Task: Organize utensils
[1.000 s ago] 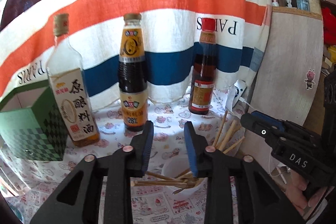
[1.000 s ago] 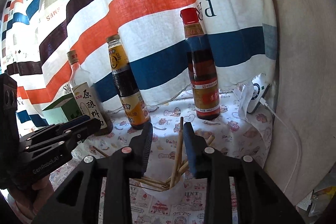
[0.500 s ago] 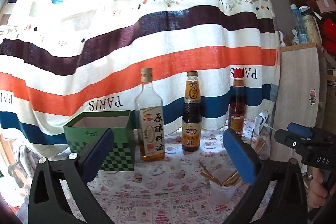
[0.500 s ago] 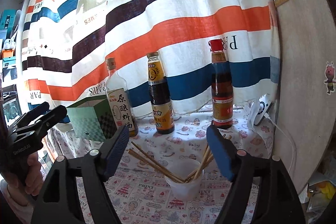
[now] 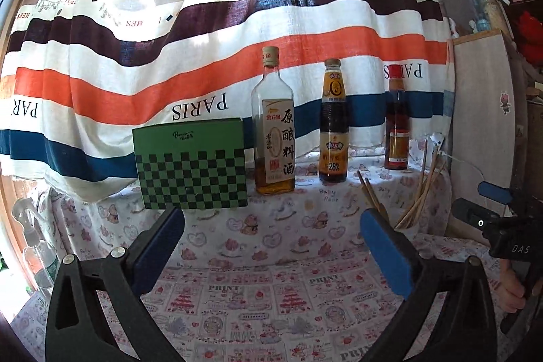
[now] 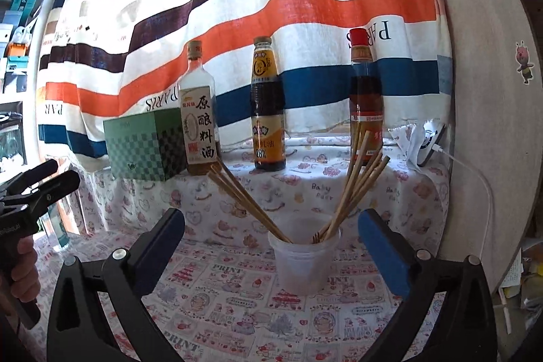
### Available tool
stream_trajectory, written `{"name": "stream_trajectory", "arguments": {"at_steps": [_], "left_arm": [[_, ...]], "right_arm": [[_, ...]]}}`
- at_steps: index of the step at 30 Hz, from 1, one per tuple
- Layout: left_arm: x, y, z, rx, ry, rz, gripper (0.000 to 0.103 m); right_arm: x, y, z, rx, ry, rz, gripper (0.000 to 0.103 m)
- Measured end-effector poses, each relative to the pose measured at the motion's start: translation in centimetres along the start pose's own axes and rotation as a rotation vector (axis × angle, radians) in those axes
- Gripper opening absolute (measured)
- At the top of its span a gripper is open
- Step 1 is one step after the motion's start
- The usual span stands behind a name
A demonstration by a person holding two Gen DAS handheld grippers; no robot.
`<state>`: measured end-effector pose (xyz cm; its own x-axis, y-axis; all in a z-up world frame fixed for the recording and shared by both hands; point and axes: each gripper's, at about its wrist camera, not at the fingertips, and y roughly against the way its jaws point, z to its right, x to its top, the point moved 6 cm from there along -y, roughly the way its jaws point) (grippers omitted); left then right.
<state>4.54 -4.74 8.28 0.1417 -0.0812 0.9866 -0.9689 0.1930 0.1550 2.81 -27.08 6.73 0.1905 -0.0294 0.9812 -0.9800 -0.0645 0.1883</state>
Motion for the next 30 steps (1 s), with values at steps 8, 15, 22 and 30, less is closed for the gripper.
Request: {"name": "stream_trajectory", "arguments": {"at_steps": [8, 15, 22, 30], "left_arm": [[-4.5, -2.5, -1.5, 0.039, 0.095, -0.058, 0.103], [-6.9, -3.0, -1.3, 0.133, 0.038, -0.054, 0.103], [-7.9, -4.3, -2.8, 0.162, 0.1, -0.136, 0.103], [-8.1, -4.4, -1.8, 0.151, 0.063, -0.148, 0.103]], "right_arm": [[-3.6, -2.7, -0.6, -0.046, -0.007, -0.043, 0.103], [-5.2, -4.0, -0.9, -0.08, 0.031, -0.083, 0.103], [-5.4, -4.6, 0.5, -0.127, -0.011, -0.095, 0.103], [-5.3, -4.9, 0.1, -0.155, 0.025, -0.099, 0.103]]}}
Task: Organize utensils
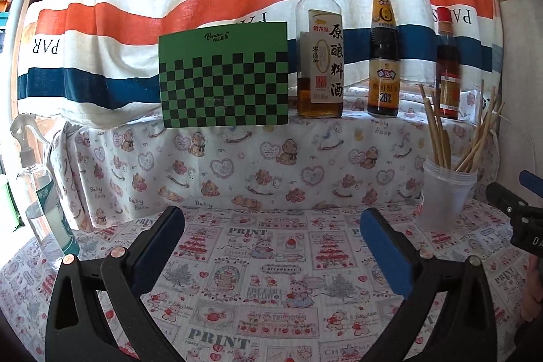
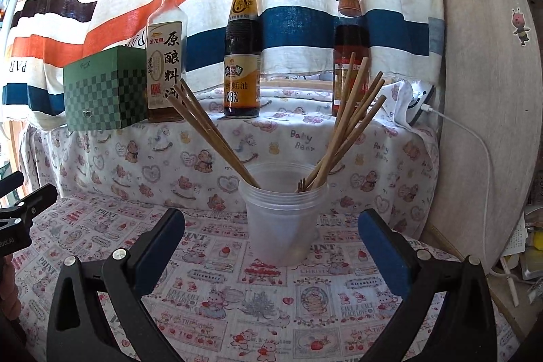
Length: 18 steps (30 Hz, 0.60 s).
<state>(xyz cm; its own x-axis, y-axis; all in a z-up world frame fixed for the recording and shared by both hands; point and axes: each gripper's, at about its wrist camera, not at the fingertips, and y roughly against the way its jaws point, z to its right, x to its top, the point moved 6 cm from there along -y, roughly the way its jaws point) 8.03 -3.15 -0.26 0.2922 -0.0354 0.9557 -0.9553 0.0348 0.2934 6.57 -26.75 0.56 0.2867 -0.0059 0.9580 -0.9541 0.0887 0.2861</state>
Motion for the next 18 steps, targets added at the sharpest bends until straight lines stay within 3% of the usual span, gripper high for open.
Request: {"name": "stream_trajectory", "arguments": {"at_steps": [7, 18], "left_arm": [[-0.1, 0.6, 1.8, -0.073, -0.052, -0.001, 0.103], [-0.1, 0.5, 1.5, -0.061, -0.035, -0.008, 0.103]], "right_arm": [[0.0, 0.0, 0.6, -0.008, -0.021, 0.001, 0.103], [0.0, 0.1, 0.4, 0.007, -0.014, 0.001, 0.103]]}}
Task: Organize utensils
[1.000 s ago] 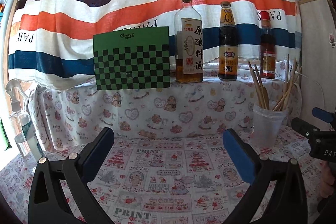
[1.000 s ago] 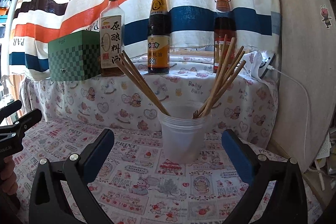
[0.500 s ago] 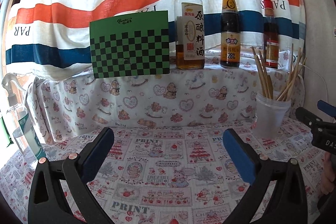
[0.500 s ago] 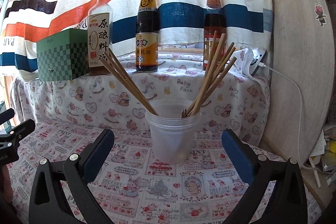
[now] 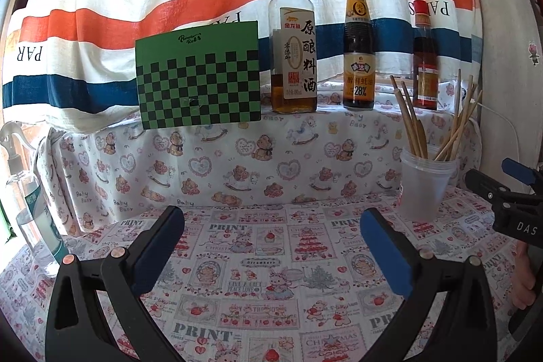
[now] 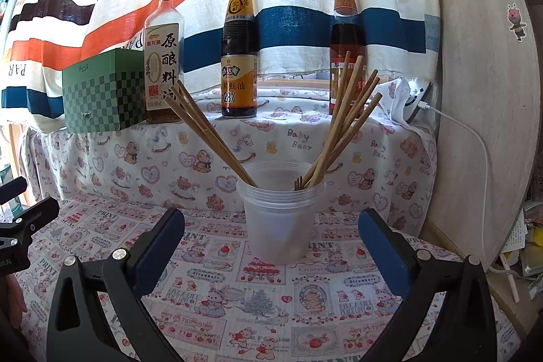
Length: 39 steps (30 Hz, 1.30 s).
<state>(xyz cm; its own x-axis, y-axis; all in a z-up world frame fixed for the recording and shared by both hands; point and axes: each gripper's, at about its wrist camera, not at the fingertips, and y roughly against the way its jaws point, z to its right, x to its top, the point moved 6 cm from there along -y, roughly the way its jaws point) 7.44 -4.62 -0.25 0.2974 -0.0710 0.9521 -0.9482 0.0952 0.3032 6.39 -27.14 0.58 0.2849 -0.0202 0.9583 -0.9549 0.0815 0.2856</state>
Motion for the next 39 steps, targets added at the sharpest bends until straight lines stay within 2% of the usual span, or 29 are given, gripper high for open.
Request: {"name": "stream_trajectory", "arguments": {"at_steps": [18, 33, 39], "left_arm": [[-0.09, -0.14, -0.15, 0.044, -0.004, -0.009, 0.103], [-0.04, 0.03, -0.04, 0.046, -0.012, -0.005, 0.103], [-0.12, -0.29, -0.57, 0.042, 0.017, -0.022, 0.103]], "right_arm": [[-0.04, 0.01, -0.11, 0.003, 0.002, 0.0, 0.103], [-0.06, 0.07, -0.22, 0.013, 0.006, -0.002, 0.103], [-0.07, 0.08, -0.24, 0.013, 0.005, -0.002, 0.103]]}}
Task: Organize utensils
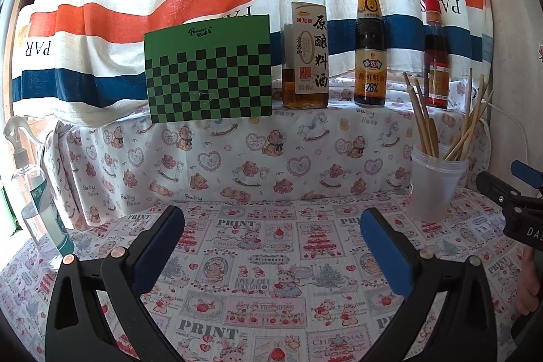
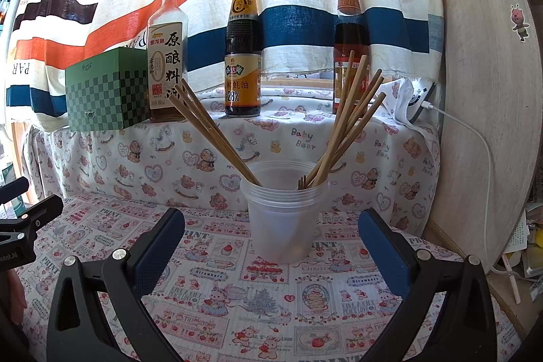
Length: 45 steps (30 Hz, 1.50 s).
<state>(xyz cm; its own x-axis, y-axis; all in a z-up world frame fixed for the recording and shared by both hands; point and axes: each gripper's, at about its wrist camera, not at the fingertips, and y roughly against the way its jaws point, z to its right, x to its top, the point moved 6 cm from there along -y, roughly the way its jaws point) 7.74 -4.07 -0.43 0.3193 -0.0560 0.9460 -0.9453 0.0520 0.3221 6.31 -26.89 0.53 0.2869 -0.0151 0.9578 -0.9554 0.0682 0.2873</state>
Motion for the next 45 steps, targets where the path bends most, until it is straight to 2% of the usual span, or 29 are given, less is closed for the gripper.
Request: {"name": "stream_trajectory", "arguments": {"at_steps": [45], "left_arm": [[0.11, 0.28, 0.17, 0.019, -0.019, 0.012, 0.103]], "right_arm": [[0.0, -0.2, 0.08, 0.004, 0.001, -0.006, 0.103]]}}
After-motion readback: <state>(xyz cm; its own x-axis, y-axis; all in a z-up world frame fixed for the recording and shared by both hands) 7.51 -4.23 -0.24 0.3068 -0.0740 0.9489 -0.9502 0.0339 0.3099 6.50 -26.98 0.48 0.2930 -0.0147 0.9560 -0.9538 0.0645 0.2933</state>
